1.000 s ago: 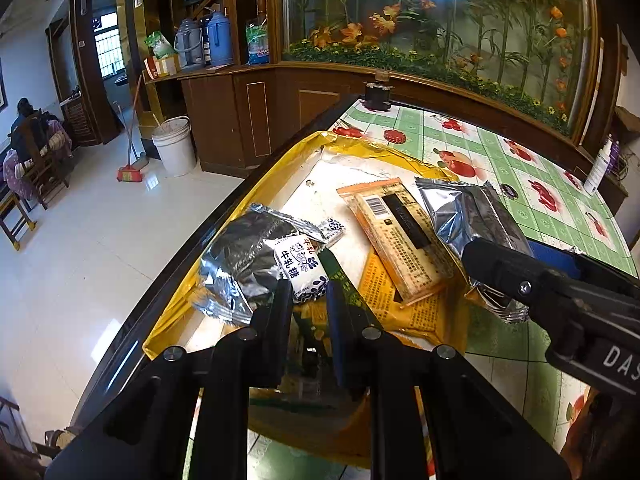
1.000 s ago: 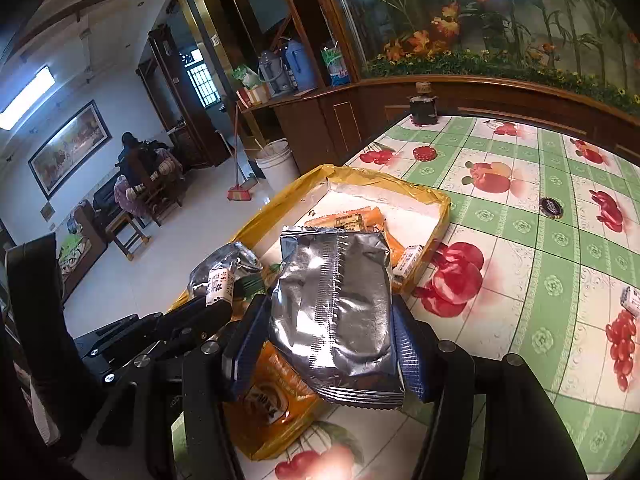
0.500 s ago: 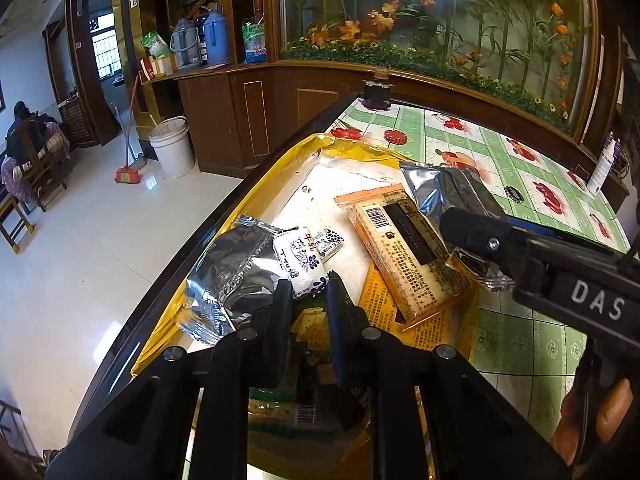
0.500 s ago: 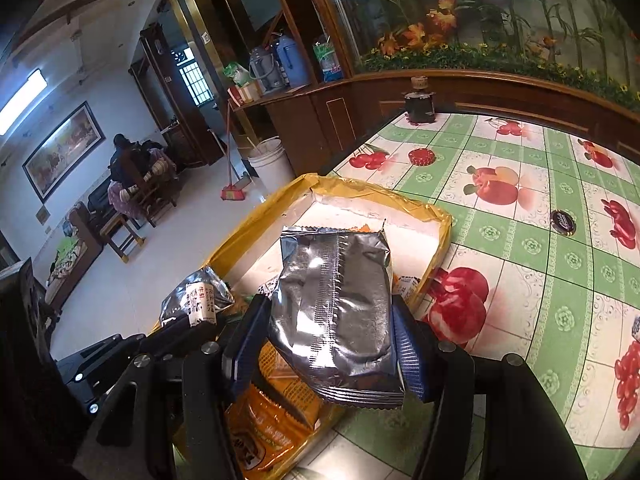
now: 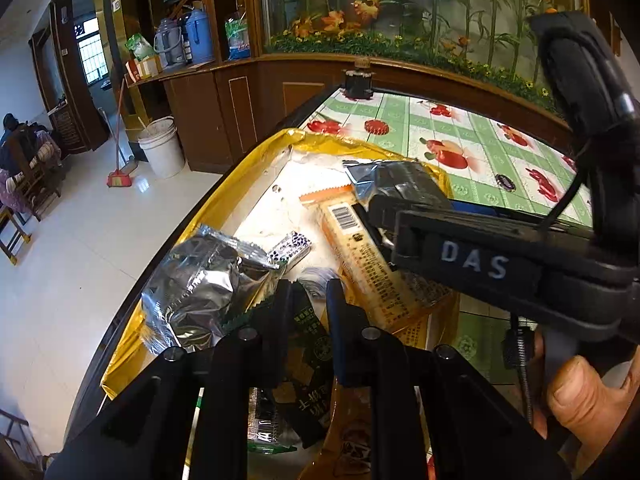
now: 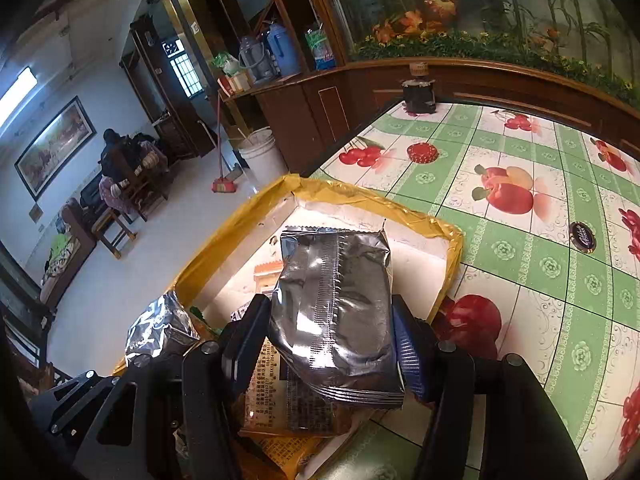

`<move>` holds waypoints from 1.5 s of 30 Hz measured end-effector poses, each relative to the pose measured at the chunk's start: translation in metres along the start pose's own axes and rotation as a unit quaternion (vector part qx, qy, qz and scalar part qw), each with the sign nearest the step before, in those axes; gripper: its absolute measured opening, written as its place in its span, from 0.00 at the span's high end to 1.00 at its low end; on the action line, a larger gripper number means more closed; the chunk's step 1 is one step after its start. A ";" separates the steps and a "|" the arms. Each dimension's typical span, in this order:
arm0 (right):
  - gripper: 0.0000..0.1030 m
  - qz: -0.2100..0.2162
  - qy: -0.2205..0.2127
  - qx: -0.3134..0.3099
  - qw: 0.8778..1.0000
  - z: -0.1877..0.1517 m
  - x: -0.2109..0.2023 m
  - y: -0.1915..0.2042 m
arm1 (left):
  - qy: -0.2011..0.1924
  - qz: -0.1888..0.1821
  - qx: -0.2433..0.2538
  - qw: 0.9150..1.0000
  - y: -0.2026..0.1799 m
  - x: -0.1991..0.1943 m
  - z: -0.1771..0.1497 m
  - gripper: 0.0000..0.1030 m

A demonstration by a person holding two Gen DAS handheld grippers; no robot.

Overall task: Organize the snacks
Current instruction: 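Carry the silver foil pack and white candy into the yellow tray and release, then withdraw both grippers from the tray toward the remaining snacks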

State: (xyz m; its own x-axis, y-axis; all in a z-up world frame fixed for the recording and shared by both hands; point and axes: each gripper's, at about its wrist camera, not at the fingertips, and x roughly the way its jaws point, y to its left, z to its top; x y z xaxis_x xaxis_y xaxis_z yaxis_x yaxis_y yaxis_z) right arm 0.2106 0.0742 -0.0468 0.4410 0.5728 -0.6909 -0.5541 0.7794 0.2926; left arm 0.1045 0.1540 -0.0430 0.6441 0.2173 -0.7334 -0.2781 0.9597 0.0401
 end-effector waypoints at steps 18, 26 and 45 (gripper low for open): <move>0.32 -0.004 -0.049 0.049 0.998 -0.035 -0.080 -0.031 | -0.080 0.049 0.010 0.996 -0.011 -0.065 -0.011 0.23; 0.30 -0.042 -0.070 0.086 0.993 -0.075 -0.137 -0.075 | -0.116 0.045 0.044 0.991 -0.040 -0.092 -0.012 0.23; 0.25 -0.212 -0.076 0.188 0.956 -0.184 -0.257 -0.228 | -0.054 -0.088 0.115 0.988 -0.159 -0.070 -0.012 0.19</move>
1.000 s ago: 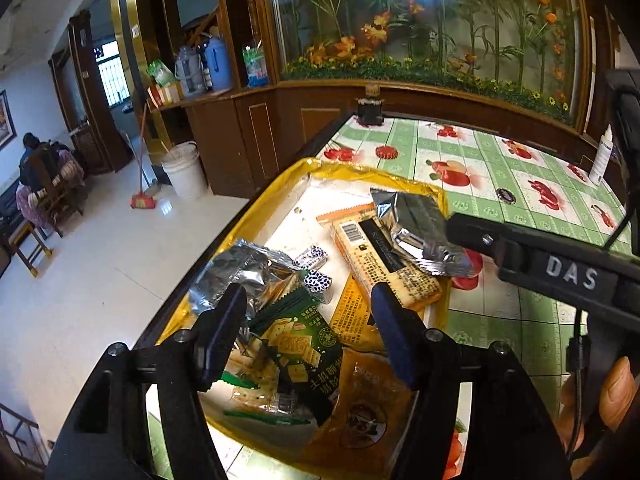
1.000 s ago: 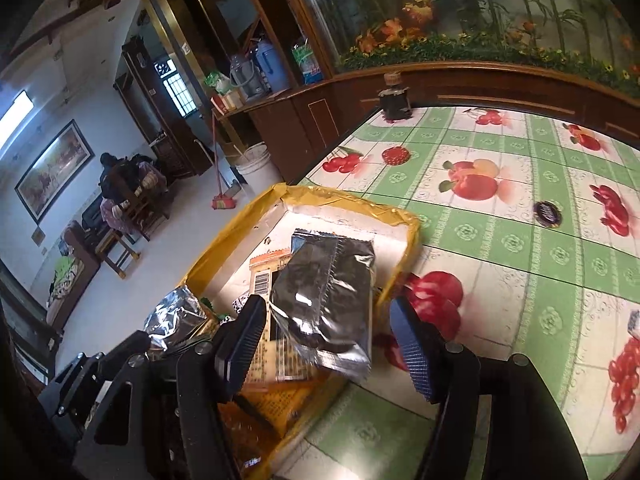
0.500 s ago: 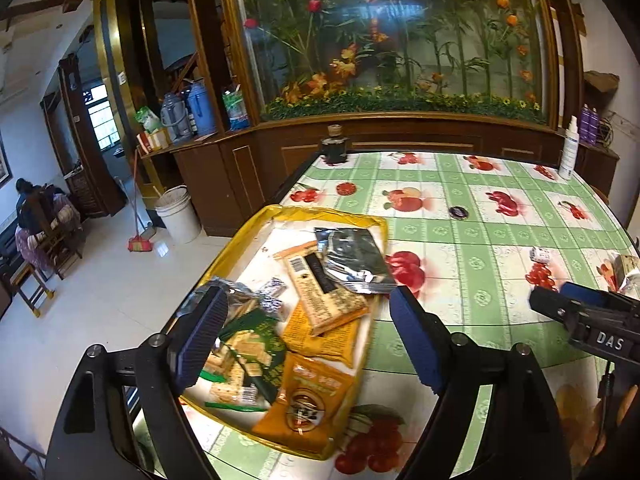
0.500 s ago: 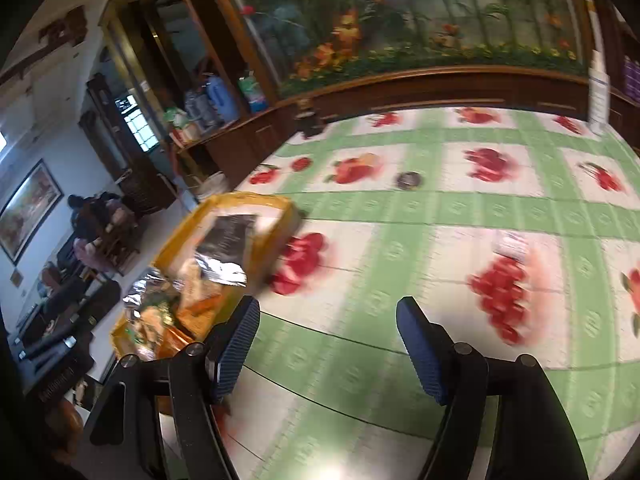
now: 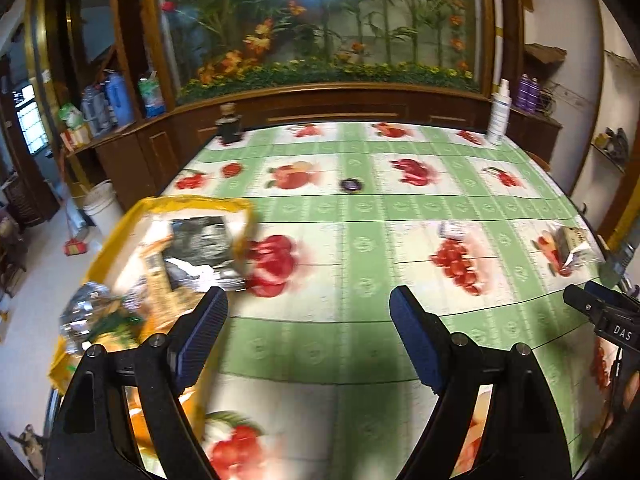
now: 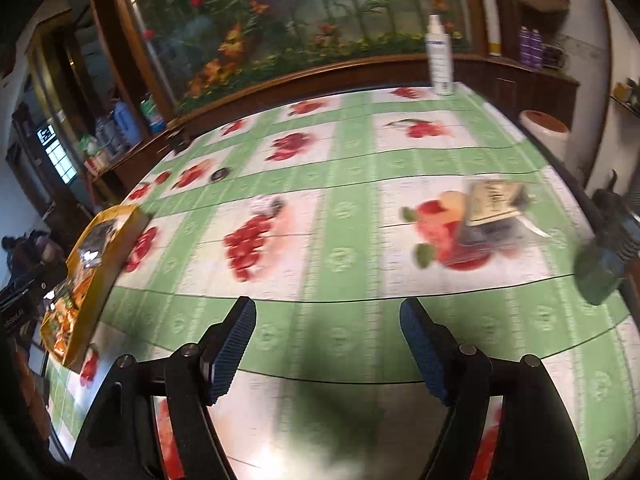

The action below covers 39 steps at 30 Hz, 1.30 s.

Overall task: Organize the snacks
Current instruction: 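Withdraw both grippers from the tray toward the remaining snacks, then grasp the clear plum-snack bag with right gripper while left grasps a white milk candy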

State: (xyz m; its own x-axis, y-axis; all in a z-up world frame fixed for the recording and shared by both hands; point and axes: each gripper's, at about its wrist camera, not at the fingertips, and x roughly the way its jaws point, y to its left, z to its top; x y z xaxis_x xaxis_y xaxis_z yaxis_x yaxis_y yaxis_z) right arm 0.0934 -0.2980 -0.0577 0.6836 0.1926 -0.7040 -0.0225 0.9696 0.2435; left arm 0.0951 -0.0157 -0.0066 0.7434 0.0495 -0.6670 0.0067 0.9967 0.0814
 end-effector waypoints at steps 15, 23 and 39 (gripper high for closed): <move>0.16 -0.095 -0.014 0.049 0.994 0.037 0.010 -0.062 | 0.082 -0.101 0.016 0.991 -0.089 0.089 0.038 0.19; 0.15 -0.130 0.002 0.068 0.989 0.059 0.041 -0.079 | 0.115 -0.111 0.019 0.987 -0.112 0.131 0.045 0.19; 0.49 -0.111 0.012 0.053 0.992 0.059 0.069 -0.077 | 0.095 -0.102 0.060 0.988 -0.131 0.146 0.052 0.72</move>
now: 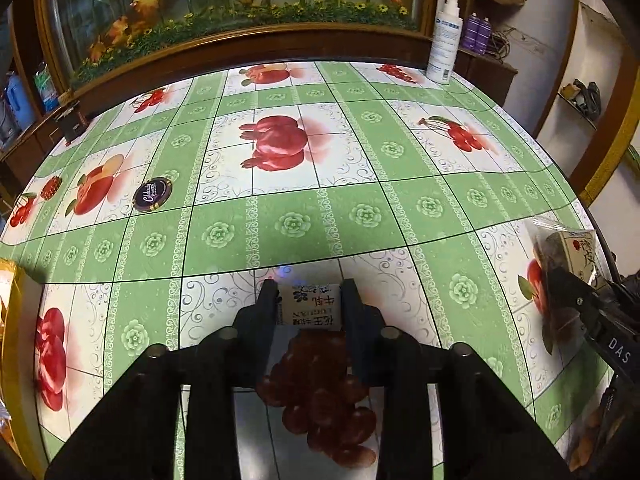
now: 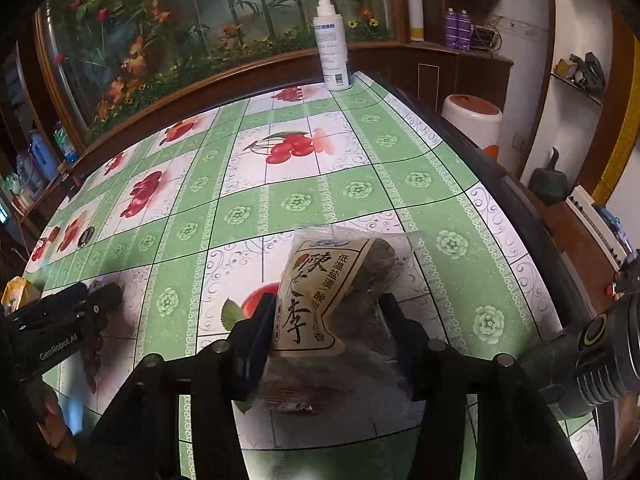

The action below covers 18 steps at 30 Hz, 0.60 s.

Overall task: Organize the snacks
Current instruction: 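Grasp the clear plum-snack bag with right gripper while left grasps a white milk candy, then carry the clear plum-snack bag and white candy into the yellow tray and release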

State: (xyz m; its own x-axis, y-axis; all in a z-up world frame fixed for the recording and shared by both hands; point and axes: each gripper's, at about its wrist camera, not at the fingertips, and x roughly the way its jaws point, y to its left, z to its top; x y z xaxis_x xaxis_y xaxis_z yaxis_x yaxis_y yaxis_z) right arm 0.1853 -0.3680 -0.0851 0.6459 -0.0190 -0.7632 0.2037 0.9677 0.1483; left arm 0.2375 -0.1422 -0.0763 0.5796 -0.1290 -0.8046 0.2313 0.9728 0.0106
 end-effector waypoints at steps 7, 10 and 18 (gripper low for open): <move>0.53 0.051 0.001 -0.009 0.999 -0.011 -0.012 0.016 | -0.009 -0.015 -0.020 1.000 0.017 -0.020 -0.020 0.73; 0.53 0.072 -0.002 -0.017 0.997 -0.019 -0.023 0.030 | -0.019 -0.011 -0.027 0.999 0.028 -0.039 -0.031 0.73; 0.53 0.136 -0.003 -0.033 0.990 -0.045 -0.052 0.068 | -0.047 0.043 -0.056 0.996 0.061 -0.089 -0.067 0.73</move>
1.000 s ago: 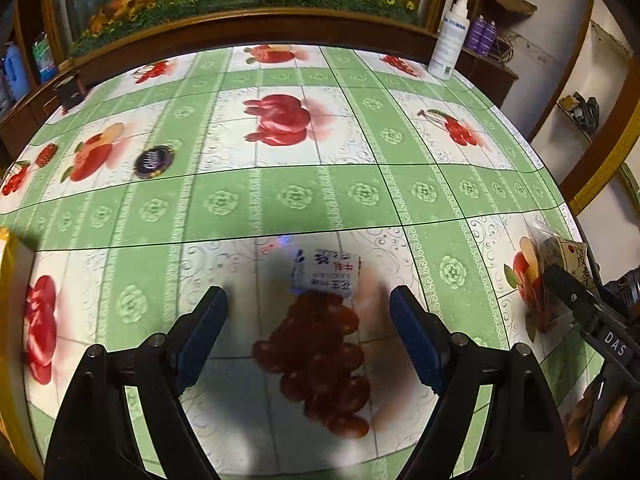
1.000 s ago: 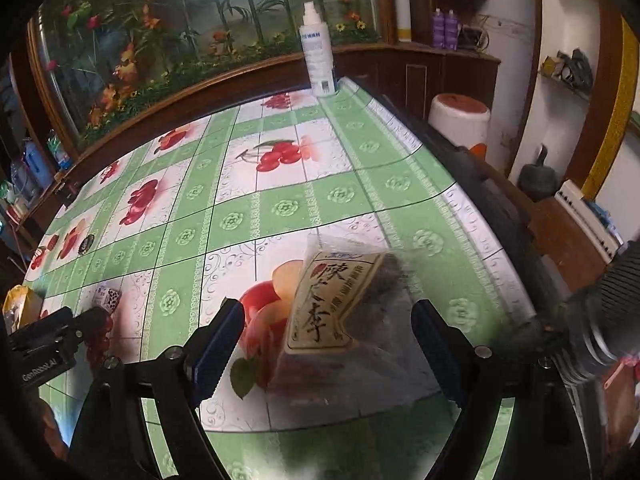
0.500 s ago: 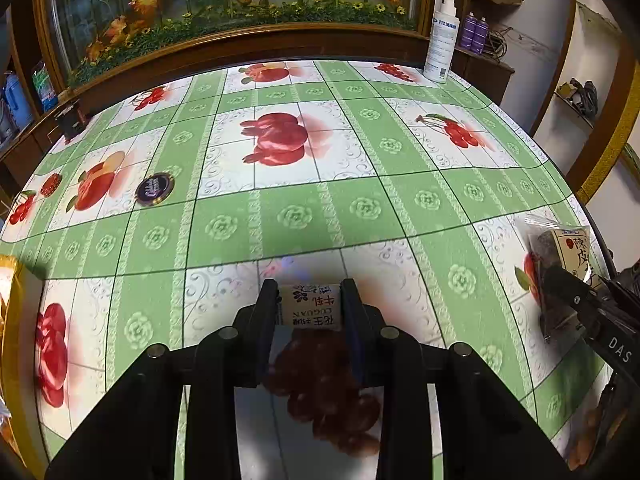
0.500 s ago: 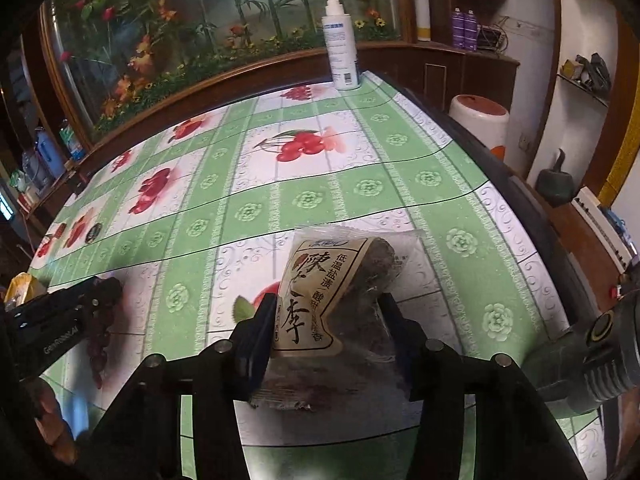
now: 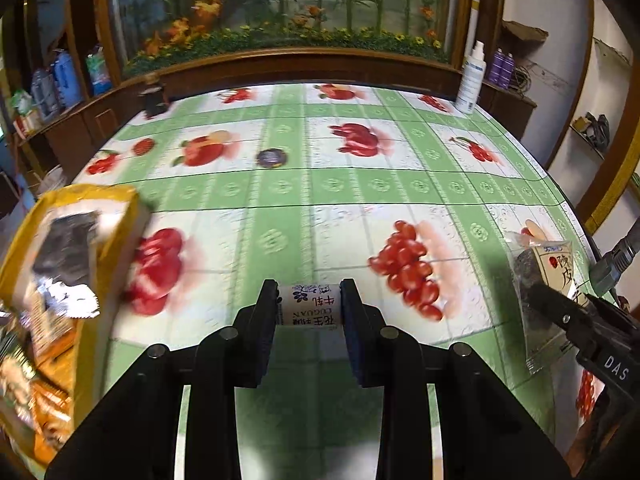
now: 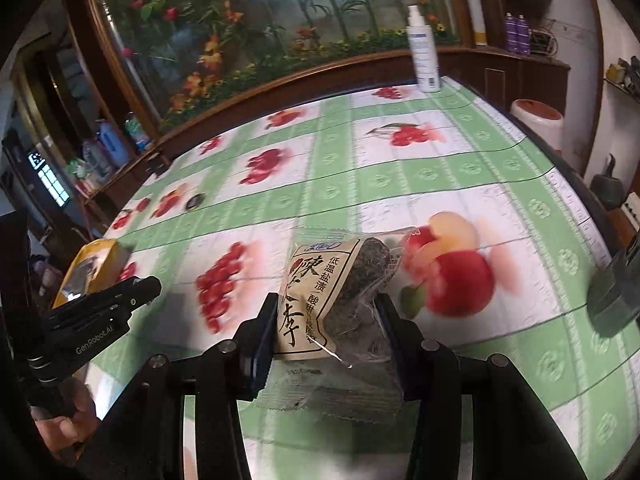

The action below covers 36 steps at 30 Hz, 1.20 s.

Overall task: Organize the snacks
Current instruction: 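Carry the clear plum-snack bag and white candy into the yellow tray and release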

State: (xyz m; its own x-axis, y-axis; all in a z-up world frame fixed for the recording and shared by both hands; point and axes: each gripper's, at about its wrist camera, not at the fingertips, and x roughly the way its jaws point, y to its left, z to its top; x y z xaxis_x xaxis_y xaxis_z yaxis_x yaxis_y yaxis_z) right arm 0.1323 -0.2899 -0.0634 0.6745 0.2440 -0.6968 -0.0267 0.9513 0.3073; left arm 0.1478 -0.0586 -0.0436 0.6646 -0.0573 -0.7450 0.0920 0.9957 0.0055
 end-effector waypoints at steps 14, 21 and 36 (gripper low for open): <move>0.53 0.074 0.011 -0.058 0.996 -0.040 -0.011 0.090 | -0.041 0.064 -0.026 0.997 0.060 -0.067 -0.044 0.72; 0.53 0.096 0.020 -0.086 0.991 -0.050 -0.005 0.131 | -0.050 0.089 -0.050 0.994 0.091 -0.079 -0.054 0.72; 0.53 0.119 0.026 -0.130 0.984 -0.059 -0.004 0.189 | -0.069 0.124 -0.085 0.986 0.141 -0.095 -0.070 0.72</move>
State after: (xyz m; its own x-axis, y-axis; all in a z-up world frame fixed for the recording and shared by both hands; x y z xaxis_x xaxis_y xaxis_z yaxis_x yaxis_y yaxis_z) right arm 0.0807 -0.1002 -0.0412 0.5882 0.4678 -0.6597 -0.3719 0.8808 0.2930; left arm 0.0452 0.0920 -0.0189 0.7473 0.1920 -0.6362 -0.2036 0.9775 0.0558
